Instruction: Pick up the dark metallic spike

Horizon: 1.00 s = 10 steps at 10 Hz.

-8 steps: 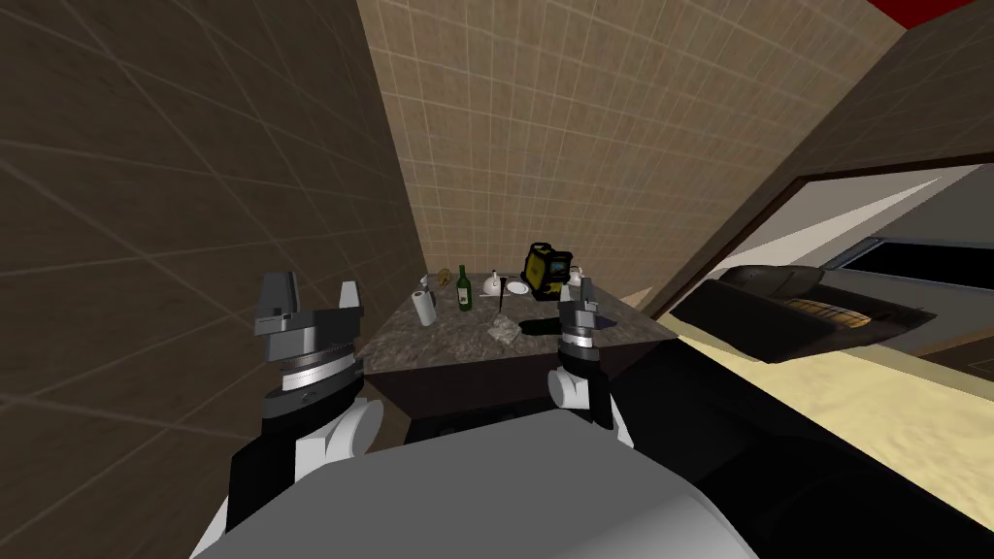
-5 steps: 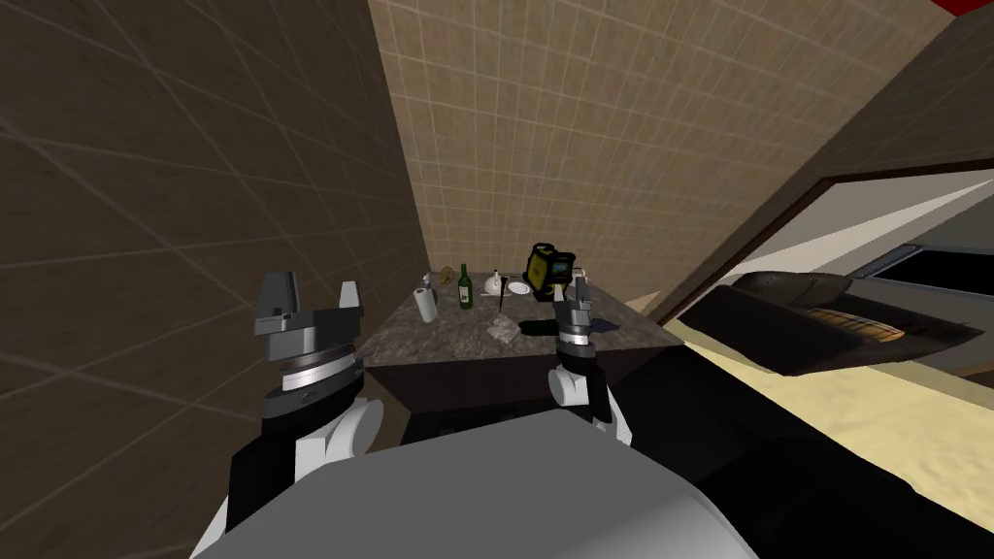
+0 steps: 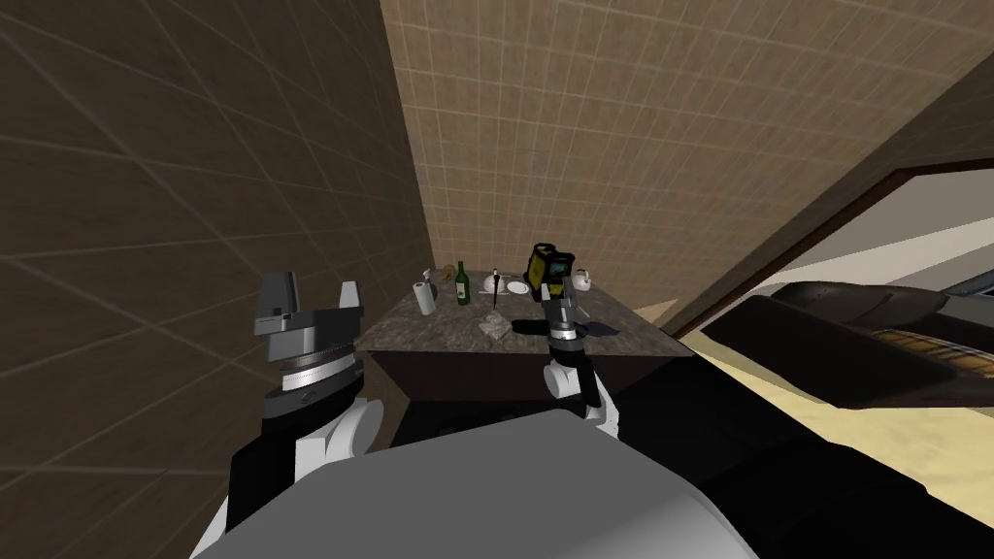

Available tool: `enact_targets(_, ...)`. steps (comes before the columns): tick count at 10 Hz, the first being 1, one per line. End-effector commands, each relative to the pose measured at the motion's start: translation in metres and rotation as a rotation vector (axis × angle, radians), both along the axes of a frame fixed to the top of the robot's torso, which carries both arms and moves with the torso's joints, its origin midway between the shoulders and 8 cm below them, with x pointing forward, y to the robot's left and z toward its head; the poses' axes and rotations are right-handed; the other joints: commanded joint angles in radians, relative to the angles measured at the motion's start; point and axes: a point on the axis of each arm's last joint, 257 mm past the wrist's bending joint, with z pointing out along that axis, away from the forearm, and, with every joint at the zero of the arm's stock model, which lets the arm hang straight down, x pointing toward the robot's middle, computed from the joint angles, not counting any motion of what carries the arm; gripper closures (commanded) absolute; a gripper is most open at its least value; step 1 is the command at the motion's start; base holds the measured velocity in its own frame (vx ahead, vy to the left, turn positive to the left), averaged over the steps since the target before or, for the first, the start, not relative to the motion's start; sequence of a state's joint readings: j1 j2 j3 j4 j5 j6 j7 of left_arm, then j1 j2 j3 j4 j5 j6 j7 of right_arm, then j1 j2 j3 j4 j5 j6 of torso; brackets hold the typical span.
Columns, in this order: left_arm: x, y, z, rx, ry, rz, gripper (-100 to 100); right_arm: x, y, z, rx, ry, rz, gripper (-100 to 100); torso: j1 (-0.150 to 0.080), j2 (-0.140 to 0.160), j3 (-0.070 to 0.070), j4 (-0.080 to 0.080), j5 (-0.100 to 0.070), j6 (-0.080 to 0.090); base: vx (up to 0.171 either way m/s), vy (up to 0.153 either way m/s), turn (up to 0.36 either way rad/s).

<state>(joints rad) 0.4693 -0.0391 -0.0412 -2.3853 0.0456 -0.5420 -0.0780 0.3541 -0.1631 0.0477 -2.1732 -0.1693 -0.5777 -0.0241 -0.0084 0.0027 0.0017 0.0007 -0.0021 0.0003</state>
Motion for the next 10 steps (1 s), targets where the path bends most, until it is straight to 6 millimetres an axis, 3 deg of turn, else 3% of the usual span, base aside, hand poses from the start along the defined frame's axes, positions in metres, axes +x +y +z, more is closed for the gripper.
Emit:
enact_targets(1, 0.0, 0.0, 0.0, 0.0, 0.0, 0.0, 0, 0.008, 0.009, -0.005, 0.023, 0.004, 0.075, -100, 0.0, 0.0, 0.0, 0.0, 0.0, 0.0, -0.062, -0.13, 0.173)
enact_targets(10, 0.0, 0.0, 0.0, 0.0, 0.0, 0.0, 0, 0.043, 0.039, -0.031, 0.15, 0.057, 0.375, -100, -0.002, -0.001, 0.0, 0.0, 0.0, 0.0, -0.073, -0.133, 0.173)
